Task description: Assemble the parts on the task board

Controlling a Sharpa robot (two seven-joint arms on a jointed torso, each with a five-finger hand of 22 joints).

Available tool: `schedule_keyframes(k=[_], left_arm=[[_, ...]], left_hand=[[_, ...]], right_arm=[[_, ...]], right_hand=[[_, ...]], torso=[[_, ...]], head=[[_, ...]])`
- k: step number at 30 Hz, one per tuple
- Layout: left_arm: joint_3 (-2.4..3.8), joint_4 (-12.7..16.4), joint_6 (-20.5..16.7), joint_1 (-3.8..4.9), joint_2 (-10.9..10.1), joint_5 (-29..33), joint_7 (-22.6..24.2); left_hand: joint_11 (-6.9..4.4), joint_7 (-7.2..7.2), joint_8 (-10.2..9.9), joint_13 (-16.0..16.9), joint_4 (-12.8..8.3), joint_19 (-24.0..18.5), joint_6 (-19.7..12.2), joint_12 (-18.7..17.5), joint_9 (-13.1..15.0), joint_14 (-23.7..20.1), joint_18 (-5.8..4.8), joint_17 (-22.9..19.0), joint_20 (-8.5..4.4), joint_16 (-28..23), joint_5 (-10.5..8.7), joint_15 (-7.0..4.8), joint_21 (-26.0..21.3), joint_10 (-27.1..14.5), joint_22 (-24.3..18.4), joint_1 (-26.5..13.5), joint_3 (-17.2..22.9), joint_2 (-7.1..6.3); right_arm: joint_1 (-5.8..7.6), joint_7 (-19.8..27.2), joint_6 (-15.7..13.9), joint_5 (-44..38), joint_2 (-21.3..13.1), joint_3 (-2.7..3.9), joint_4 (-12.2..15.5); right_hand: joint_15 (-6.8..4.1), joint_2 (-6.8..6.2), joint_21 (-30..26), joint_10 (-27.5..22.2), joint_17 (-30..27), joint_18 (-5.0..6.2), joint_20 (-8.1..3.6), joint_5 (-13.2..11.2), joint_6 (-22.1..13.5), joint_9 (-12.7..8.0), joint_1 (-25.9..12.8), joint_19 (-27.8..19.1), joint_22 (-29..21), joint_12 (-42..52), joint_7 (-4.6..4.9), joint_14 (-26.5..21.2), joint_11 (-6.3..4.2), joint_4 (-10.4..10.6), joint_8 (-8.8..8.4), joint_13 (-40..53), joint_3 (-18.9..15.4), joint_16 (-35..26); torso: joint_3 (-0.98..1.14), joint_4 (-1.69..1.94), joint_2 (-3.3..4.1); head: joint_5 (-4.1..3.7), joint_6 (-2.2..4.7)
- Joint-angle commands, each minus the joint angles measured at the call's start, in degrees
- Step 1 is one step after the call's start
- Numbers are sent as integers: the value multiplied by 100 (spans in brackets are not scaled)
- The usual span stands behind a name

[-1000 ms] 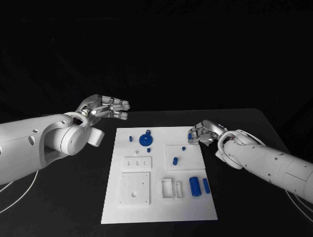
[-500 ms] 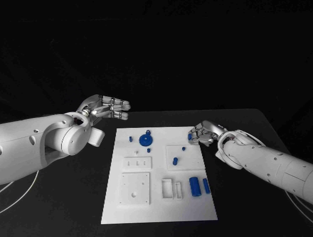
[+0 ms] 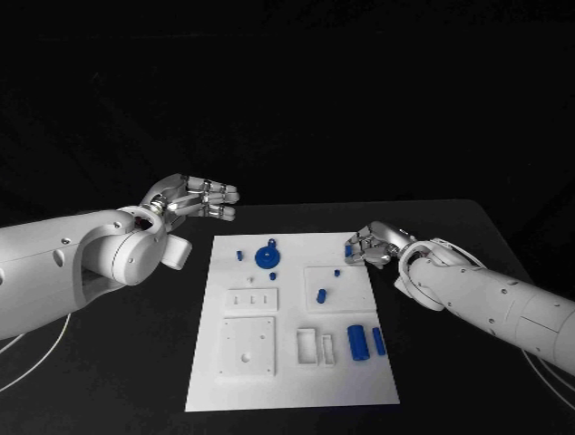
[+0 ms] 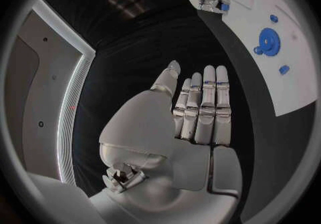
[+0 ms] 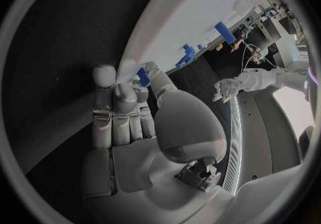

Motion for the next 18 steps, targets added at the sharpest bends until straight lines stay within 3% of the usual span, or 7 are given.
schedule_keyframes(k=[1,9,18], left_arm=[[5,13,79,1,7,-15,27],[5,16,83,1,4,-17,27],[5,19,92,1,4,-19,29]], left_hand=[[-2,-11,-18,9,-8,42,-22,0,0,-12,-1,4,0,18,-14,30,-23,-22,-5,-16,-31,38],[-2,-7,-18,9,-21,37,-29,0,0,-14,-1,4,0,16,-16,30,-18,-22,-6,-14,-35,45],[-5,-15,-16,9,-20,37,-4,0,3,-13,-1,4,-2,17,-14,28,-13,-21,-4,-7,-27,63]], right_arm=[[-4,56,77,-64,11,0,-2],[-4,71,52,-65,20,0,-12],[-4,74,-40,-66,23,0,-13]], right_hand=[[-37,52,43,6,5,-68,-40,-95,81,4,1,46,269,24,-14,18,-41,-2,-1,10,82,32],[-91,201,87,15,29,-120,-92,-571,458,12,-4,44,275,37,-128,33,-115,-5,0,40,613,44],[-153,203,157,71,64,-195,-161,-642,857,31,-41,45,283,43,-237,50,-176,10,24,74,1094,46]], torso=[[-1,5,0],[-3,-1,-4],[-3,0,-3]], head=[[-2,-8],[7,-14],[6,-18]])
